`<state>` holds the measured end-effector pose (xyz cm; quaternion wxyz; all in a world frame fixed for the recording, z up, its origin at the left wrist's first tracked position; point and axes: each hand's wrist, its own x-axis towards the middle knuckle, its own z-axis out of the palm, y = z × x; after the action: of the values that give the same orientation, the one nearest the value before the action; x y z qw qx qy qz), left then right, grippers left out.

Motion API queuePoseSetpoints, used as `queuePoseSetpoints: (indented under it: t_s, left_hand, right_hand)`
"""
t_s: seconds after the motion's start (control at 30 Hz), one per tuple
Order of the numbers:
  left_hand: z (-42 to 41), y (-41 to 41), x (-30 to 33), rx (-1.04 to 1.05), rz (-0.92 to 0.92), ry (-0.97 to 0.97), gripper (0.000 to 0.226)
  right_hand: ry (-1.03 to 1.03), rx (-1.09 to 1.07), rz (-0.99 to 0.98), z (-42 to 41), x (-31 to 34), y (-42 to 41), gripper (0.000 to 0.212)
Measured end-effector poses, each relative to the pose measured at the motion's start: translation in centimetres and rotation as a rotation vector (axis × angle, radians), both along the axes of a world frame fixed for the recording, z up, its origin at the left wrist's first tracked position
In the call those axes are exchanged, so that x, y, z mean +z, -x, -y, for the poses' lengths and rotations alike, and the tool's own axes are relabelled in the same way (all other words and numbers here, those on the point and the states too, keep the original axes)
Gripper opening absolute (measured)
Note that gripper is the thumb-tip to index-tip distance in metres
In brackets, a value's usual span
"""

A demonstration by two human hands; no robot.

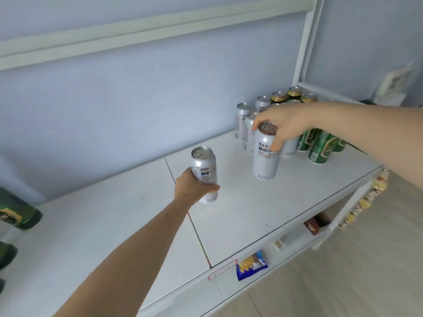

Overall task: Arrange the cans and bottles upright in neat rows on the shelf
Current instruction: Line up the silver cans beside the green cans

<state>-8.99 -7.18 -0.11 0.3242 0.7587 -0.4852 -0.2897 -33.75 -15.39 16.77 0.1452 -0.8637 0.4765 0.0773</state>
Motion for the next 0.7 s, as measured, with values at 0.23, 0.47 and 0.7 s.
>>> queuePoseSetpoints:
  t_s: [0.23, 0.47, 0.7]
  left_hand:
    - [3.1, 11.0, -1.4, -0.024, -0.02, 0.004, 0.056]
    - [6.2, 17.0, -3.5, -0.123, 0.07, -0.037, 0.059]
    - [10.4, 19.9, -5.0, -0.08, 0.035, -0.054, 0.055]
  right_hand:
    - [0.025, 0.056, -0.101, 3.4, -0.9, 9.3, 0.068]
    - [0.05, 0.075, -0.14, 8.3, -4.0, 14.4, 0.072]
    - [0.035, 0.081, -0.161, 12.9, -7.1, 16.6, 0.069]
